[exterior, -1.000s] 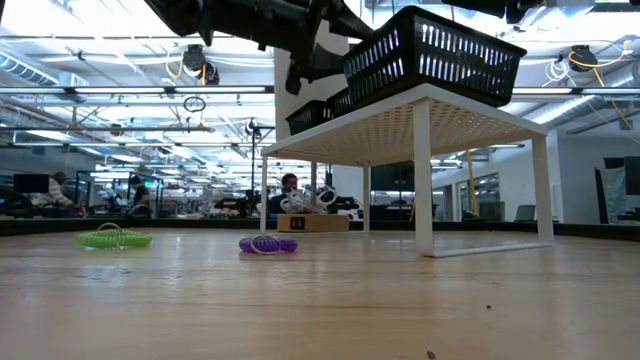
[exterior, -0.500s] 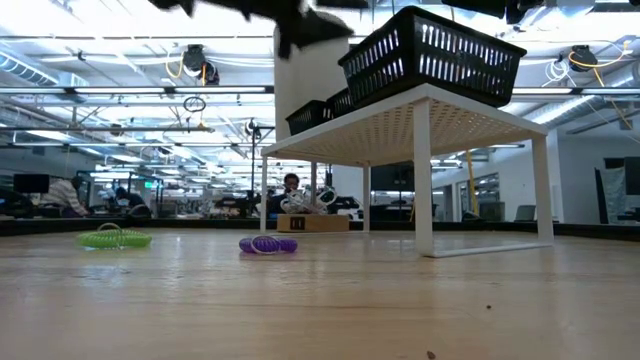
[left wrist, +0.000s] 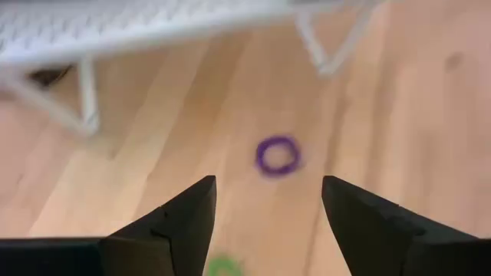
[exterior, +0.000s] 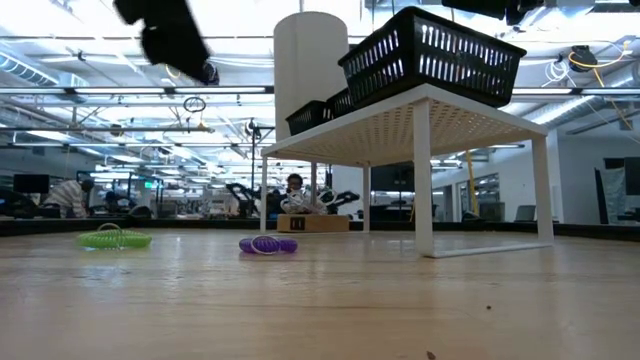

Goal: Pick & Place Office Desk Supplies
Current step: Put the green spring rubberband into the bottom black bin on the shelf, then put the purple spring rubberband into the bottom black bin on the shelf

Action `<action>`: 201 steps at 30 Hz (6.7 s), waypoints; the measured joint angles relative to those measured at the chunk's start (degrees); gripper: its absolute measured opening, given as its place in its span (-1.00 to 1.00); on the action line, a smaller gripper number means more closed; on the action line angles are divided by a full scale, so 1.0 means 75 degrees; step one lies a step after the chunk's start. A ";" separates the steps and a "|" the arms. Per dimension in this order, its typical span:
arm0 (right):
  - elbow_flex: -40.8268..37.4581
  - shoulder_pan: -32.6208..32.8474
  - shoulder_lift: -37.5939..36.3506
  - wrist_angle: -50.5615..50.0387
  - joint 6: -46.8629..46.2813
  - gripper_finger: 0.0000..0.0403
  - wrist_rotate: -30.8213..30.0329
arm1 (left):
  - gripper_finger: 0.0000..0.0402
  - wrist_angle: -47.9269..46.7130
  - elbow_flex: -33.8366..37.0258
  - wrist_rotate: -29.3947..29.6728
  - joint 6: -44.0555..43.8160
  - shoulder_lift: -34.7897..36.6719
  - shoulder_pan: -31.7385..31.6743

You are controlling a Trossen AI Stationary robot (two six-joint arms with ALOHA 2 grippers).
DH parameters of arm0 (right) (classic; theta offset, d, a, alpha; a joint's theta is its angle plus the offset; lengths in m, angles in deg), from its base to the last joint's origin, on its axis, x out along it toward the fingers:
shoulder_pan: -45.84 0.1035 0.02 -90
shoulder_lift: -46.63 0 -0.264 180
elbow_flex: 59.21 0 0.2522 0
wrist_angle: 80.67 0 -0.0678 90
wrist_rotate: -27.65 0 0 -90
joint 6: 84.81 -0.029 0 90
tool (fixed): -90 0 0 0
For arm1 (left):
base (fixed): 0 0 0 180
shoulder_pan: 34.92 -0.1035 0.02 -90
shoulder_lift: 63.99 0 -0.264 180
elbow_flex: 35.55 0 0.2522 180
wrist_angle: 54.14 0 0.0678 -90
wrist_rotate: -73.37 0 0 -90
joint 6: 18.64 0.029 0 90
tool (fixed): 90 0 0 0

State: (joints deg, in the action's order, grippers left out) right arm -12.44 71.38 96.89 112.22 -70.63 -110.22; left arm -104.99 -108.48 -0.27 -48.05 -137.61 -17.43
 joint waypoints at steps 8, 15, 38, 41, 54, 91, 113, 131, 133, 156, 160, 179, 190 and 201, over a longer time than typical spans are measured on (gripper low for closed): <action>0.0000 0.0000 0.0000 0.0009 -0.0005 -0.22 0.0000 | 0.24 -0.1003 0.0449 0.0485 -0.2073 -0.0996 0.0586; 0.0000 0.0000 0.0000 0.0003 -0.0004 -0.22 0.0003 | 0.24 -0.0947 0.1366 -0.0498 -0.3369 -0.1575 0.0651; 0.0000 0.0000 0.0000 0.0000 -0.0004 -0.22 0.0003 | -0.15 0.0968 0.2914 -0.0503 -0.3720 -0.1563 0.0415; 0.0000 0.0000 0.0000 -0.0001 -0.0004 -0.22 0.0005 | -0.37 0.0966 0.2917 -0.0328 -0.3931 -0.1572 0.0421; 0.0000 -0.0006 0.0003 0.0006 -0.0232 -0.22 0.0026 | -0.88 0.0970 0.1727 0.0577 -0.2106 -0.1587 0.0411; 0.0866 -0.0761 0.3888 0.4129 0.0632 -0.22 0.3419 | -0.90 0.4854 -0.1679 0.0393 0.5175 -0.2513 -0.0271; 0.0861 -0.0434 0.3118 0.2895 0.1336 -0.93 0.3407 | -0.78 0.5002 -0.1679 0.0701 0.4910 -0.2525 -0.0267; 0.0857 -0.0423 0.2471 0.1860 0.0859 -0.98 0.3418 | 0.32 0.5338 -0.1676 0.1247 0.4904 -0.2365 0.0007; 0.0854 -0.0420 0.2255 0.1531 0.0692 -0.98 0.3416 | 0.38 0.4925 -0.1668 0.1409 0.4921 -0.2124 0.0128; 0.0848 -0.0376 0.0810 -0.2334 -0.1286 -0.98 0.3405 | 0.26 0.0895 -0.1674 0.0547 0.1158 -0.2807 0.0121; 0.0851 -0.0376 0.0810 -0.2351 -0.1409 -0.94 0.3404 | 0.26 0.0864 -0.1673 0.0544 0.1070 -0.3131 0.0093; 0.0851 -0.0405 0.0491 -0.2499 -0.2208 0.00 0.3287 | 0.26 0.0785 -0.1676 0.0623 0.1054 -0.3079 -0.0028; 0.0857 -0.0559 0.0329 -0.3594 -0.2805 0.18 0.2789 | 0.26 0.0750 -0.1676 0.0626 0.1043 -0.3079 -0.0031; 0.0857 -0.0519 -0.0233 -0.3694 -0.2763 0.16 0.2796 | 0.26 0.0576 -0.1676 -0.0009 0.0989 -0.3079 -0.0066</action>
State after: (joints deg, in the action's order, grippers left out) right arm -6.01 67.48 95.14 84.51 -91.35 -89.25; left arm -100.68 -121.05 -0.34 -40.63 -160.70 -17.93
